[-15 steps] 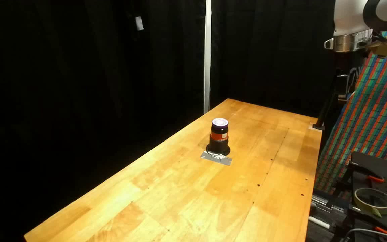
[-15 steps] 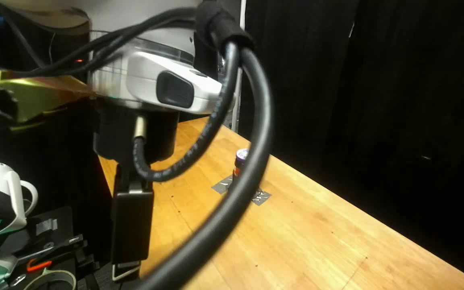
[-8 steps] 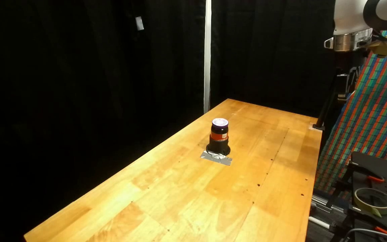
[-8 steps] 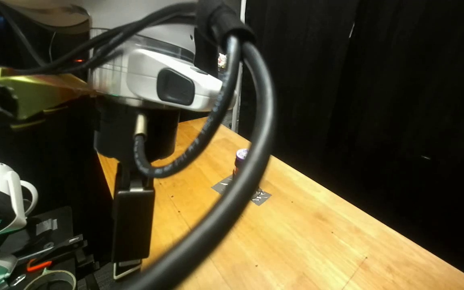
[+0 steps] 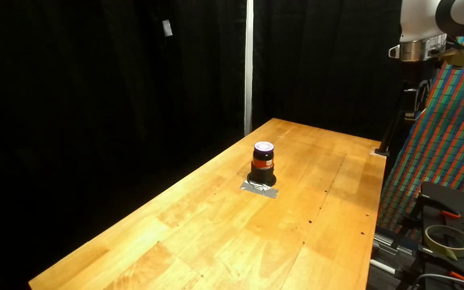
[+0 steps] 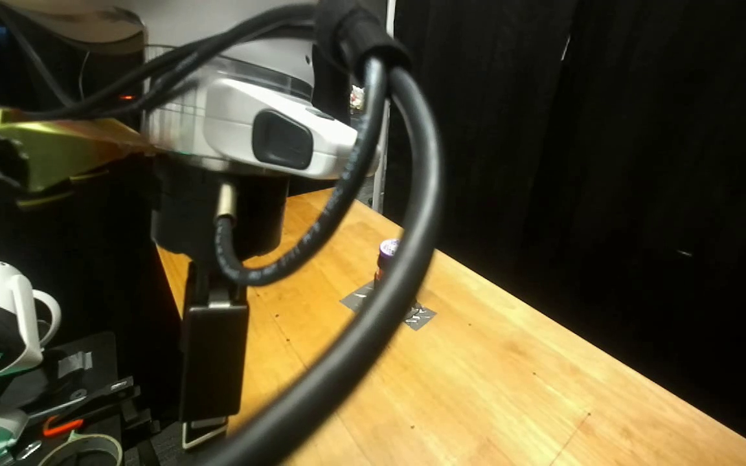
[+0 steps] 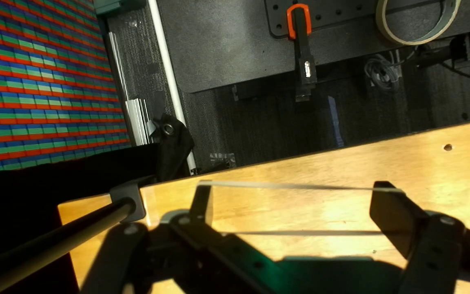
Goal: Put the rubber band around the brown cup
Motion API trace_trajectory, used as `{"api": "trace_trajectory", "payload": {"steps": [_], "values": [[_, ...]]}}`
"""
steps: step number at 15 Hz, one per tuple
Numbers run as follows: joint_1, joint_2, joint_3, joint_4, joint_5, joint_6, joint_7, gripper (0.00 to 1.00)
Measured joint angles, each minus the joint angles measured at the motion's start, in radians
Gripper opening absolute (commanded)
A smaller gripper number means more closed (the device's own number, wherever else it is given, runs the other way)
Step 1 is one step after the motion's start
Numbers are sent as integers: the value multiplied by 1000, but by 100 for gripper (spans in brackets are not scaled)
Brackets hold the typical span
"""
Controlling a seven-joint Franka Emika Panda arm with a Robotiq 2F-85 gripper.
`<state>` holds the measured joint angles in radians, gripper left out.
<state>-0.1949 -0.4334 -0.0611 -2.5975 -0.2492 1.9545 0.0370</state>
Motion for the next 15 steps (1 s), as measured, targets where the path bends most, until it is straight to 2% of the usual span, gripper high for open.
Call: {"api": "trace_trajectory", "payload": {"steps": [4, 7, 11, 15], "values": [[4, 2, 0, -2, 1, 2, 0, 100], [50, 37, 7, 13, 47, 45, 5, 100], [148, 177, 47, 84, 152, 185, 13, 100], [208, 355, 92, 205, 200, 291, 34, 100]]}}
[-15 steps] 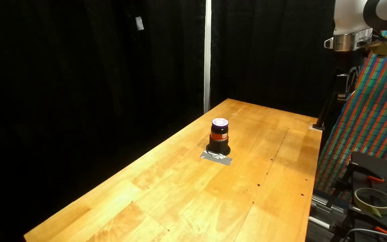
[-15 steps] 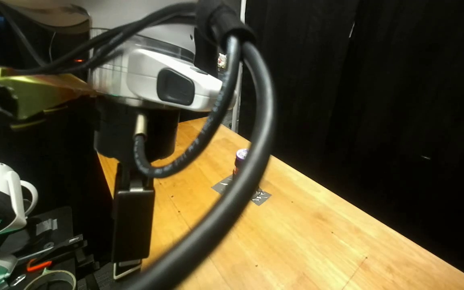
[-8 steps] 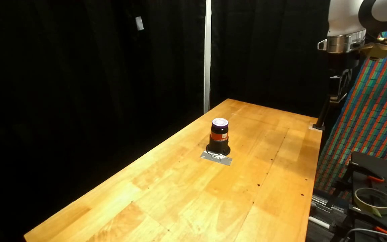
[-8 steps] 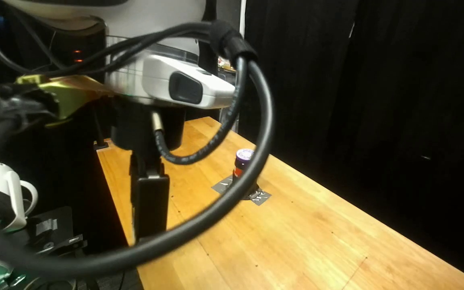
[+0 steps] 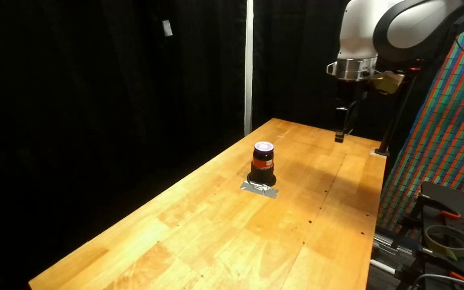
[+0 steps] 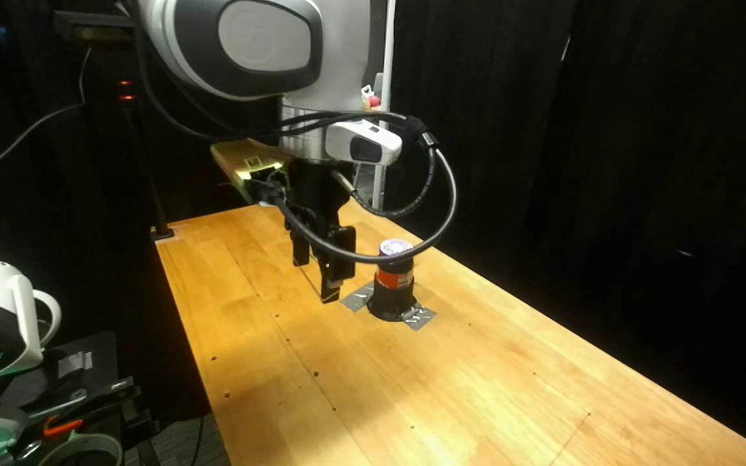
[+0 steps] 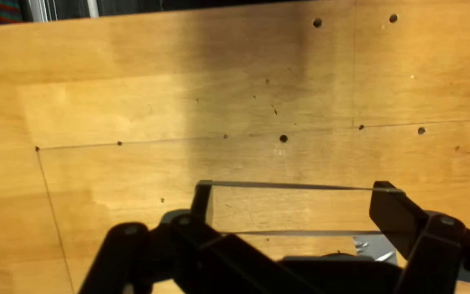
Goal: Put the rubber band around the brown cup
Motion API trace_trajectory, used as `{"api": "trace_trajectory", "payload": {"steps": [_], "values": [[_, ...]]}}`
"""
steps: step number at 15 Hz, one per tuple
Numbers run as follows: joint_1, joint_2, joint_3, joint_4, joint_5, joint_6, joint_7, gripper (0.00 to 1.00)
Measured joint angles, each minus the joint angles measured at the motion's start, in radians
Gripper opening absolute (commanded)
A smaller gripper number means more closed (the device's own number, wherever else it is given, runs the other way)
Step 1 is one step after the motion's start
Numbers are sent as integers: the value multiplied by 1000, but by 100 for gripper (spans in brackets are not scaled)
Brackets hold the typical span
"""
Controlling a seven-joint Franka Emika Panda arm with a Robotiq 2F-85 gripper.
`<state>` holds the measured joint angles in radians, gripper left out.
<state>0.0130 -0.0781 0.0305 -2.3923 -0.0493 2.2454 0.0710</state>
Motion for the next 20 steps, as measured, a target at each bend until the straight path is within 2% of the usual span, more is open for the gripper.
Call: {"api": "trace_trajectory", "payload": {"steps": [6, 10, 15, 20], "values": [[44, 191, 35, 213, 80, 27, 13, 100], [58, 294, 51, 333, 130, 85, 13, 100], [73, 429, 49, 442, 119, 197, 32, 100], [83, 559, 31, 546, 92, 246, 57, 100]]}}
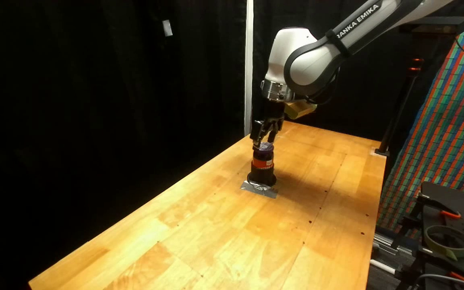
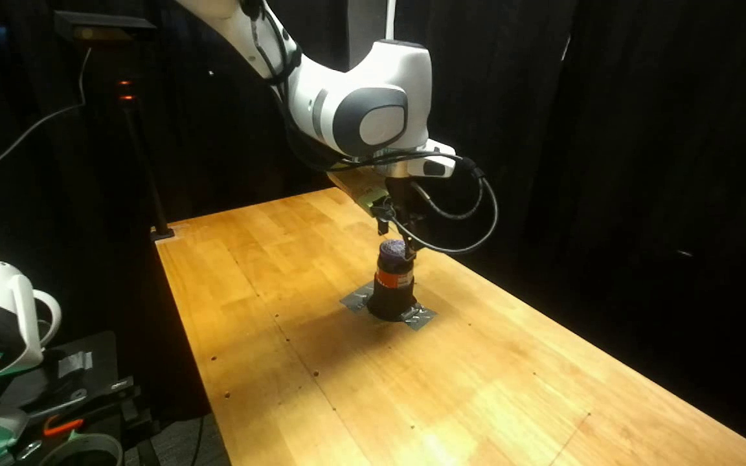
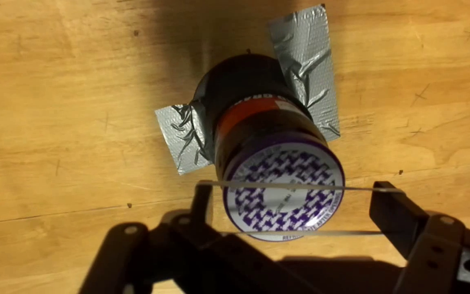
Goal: Put the rubber band around the brown cup
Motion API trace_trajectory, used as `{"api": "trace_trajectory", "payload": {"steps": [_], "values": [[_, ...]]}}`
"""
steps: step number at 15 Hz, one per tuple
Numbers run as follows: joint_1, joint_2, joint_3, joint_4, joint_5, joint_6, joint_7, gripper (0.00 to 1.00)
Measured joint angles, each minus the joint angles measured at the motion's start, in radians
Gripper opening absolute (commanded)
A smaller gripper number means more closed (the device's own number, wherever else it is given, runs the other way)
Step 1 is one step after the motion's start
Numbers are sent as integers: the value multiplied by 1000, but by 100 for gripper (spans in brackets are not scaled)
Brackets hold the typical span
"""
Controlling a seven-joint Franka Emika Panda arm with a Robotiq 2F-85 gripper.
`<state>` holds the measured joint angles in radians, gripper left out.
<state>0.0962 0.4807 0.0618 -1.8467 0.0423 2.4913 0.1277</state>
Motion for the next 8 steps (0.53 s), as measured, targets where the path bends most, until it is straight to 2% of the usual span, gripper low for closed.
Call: {"api": "trace_trajectory", "payload": {"steps": [8], "values": [[29, 103, -30, 100, -33, 5, 26, 100]]}}
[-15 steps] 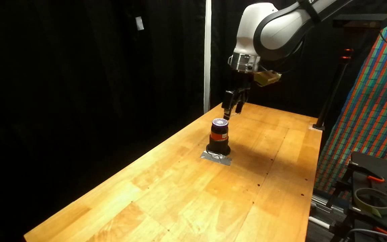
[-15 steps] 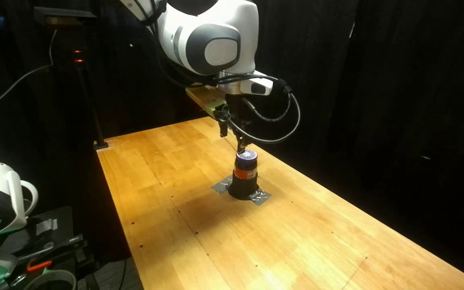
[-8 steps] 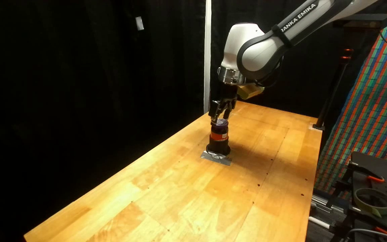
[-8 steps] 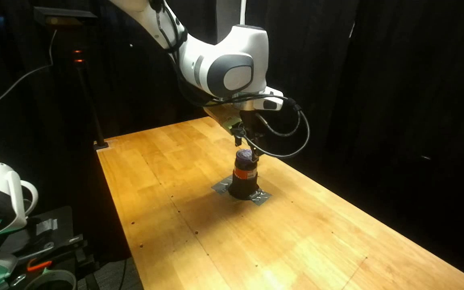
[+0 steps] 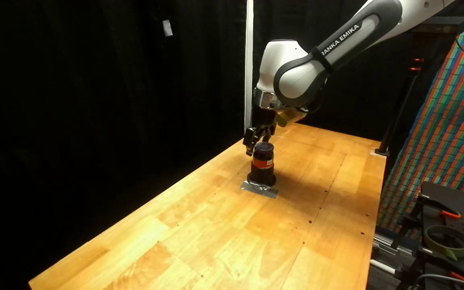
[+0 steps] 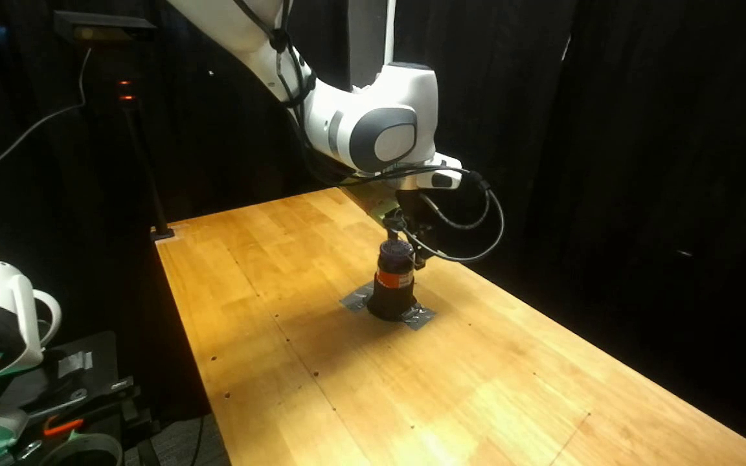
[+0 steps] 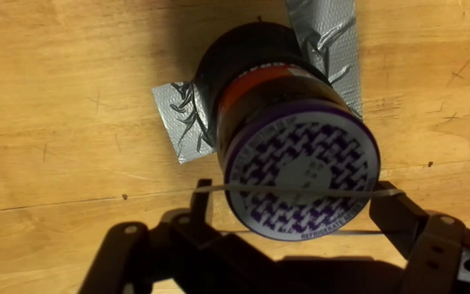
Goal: Put the rubber band around the brown cup
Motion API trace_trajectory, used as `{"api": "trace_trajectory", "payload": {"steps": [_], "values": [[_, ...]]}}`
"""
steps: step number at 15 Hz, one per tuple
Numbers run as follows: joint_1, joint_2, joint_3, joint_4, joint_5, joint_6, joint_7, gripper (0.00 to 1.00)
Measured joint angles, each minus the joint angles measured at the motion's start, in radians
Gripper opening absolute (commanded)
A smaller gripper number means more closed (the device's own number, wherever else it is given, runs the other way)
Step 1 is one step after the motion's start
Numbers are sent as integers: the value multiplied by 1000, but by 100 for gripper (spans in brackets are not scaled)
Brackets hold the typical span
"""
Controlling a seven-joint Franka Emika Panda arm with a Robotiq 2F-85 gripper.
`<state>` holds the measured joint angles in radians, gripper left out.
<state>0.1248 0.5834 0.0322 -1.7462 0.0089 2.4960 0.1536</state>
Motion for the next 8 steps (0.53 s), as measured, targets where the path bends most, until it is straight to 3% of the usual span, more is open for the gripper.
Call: {"api": "trace_trajectory", "payload": {"steps": [8], "values": [[2, 0, 0, 37, -5, -172, -14, 100]]}}
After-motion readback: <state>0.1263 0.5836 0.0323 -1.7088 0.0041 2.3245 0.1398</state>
